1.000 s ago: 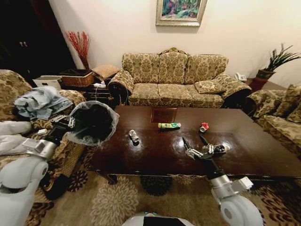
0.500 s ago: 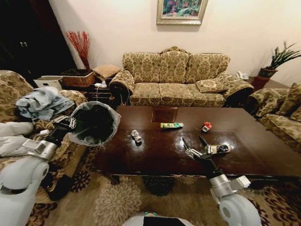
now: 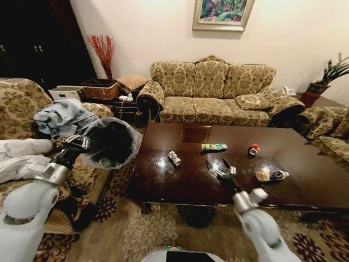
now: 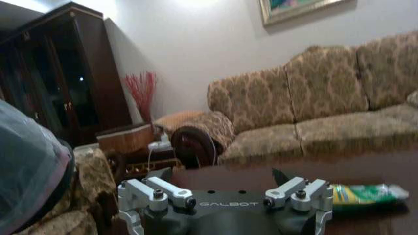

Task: Move to the front of the table and place the trash on the table into the trash bin.

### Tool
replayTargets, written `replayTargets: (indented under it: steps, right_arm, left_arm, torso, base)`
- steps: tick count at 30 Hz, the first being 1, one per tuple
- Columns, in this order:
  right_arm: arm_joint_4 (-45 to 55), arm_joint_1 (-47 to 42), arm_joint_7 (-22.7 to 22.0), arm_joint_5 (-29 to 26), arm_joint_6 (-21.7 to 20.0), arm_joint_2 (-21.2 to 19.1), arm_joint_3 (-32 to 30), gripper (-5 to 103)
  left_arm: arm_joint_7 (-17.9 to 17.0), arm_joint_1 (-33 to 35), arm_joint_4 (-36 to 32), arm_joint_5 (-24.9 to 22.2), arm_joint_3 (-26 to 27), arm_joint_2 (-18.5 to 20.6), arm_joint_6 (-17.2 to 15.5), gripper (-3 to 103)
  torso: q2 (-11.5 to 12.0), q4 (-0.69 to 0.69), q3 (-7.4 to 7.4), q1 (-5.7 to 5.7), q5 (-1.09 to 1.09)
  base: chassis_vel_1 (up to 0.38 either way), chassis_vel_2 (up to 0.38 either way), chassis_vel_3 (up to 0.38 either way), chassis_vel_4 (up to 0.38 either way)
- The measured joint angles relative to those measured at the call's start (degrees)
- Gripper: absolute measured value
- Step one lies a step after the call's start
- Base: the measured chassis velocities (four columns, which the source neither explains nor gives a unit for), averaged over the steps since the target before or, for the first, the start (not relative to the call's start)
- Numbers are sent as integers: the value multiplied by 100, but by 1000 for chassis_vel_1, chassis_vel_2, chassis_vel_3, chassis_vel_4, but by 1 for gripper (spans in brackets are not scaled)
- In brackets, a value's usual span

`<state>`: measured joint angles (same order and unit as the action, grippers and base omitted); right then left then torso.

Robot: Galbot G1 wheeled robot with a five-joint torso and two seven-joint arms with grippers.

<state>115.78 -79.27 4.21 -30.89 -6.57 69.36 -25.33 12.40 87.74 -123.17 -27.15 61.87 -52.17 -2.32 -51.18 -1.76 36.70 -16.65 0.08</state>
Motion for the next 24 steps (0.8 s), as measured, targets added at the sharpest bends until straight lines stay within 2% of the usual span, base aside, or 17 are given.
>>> replayTargets:
  steps: [4, 5, 7, 9, 11, 15, 20, 24]
  right_arm:
    - [-694, 564, 54, 182, 103, -2, 554, 100]
    - [-956, 767, 50, 122, 131, -62, 877, 100]
    - [-1094, 884, 44, 116, 135, -81, 1034, 100]
    - [-1548, 1283, 137, 320, 245, -91, 1412, 100]
    - [-2094, 1737, 207, 544, 309, 21, 1754, 100]
    - [-2846, 2231, 231, 783, 543, 241, 2079, 100]
    - [-3474, 2643, 230, 746, 694, 343, 2485, 100]
    - [-3939, 2985, 276, 760, 857, 523, 2636, 100]
  left_arm:
    - [-17, 70, -1, -20, -1, 90, -41, 3]
    - [-34, 93, 3, -22, 2, 115, -57, 3]
    - [-46, 112, 2, -21, 2, 121, -68, 3]
    - [-56, 160, -24, -2, -2, 105, -113, 3]
    - [-61, 210, -50, 41, -4, 45, -132, 3]
    - [-59, 255, -67, 80, -5, -43, -137, 3]
    - [-74, 198, -18, 105, -19, -152, -137, 3]
    - [-84, 224, -18, 133, -19, -246, -140, 3]
  torso:
    - [0, 6, 0, -1, -9]
    - [1, 4, 0, -1, -5]
    - [1, 3, 0, -1, -6]
    - [1, 0, 0, -1, -14]
    - [0, -2, -1, 0, -10]
    - [1, -1, 0, 0, -6]
    - [1, 3, 0, -1, -10]
    - [0, 0, -1, 0, -10]
  base:
    - [-86, -63, 31, 6]
    - [0, 0, 0, 0]
    - [0, 0, 0, 0]
    - [0, 0, 0, 0]
    - [0, 0, 0, 0]
    - [0, 0, 0, 0]
    - [0, 0, 0, 0]
    - [0, 0, 0, 0]
